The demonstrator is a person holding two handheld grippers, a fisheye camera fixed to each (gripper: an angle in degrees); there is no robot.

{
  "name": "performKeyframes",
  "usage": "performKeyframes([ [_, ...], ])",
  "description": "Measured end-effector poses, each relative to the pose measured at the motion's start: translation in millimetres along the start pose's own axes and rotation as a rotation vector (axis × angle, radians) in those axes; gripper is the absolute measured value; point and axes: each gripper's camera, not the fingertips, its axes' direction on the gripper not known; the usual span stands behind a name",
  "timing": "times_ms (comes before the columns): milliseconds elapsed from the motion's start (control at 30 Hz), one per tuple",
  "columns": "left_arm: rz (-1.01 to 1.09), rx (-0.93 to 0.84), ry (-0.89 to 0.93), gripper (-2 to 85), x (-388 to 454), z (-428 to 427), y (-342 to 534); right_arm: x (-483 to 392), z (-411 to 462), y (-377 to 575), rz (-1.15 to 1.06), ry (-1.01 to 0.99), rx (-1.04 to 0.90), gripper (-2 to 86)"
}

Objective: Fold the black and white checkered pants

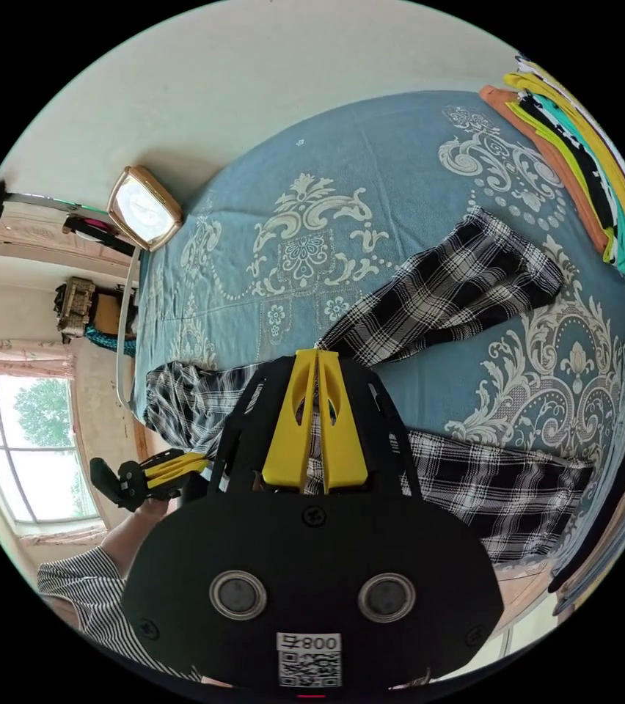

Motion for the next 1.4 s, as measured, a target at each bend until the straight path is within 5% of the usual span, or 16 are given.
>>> performKeyframes([
  [833, 0.019, 0.071, -0.003, 1.0, 12, -43, -12, 63, -48, 160, -0.045, -0.133, 0.160, 0.0],
  [1400, 0.071, -0.219, 0.002, 1.0, 26, 48, -51, 100, 32, 245, 0.007, -0.012, -0.005, 0.1],
])
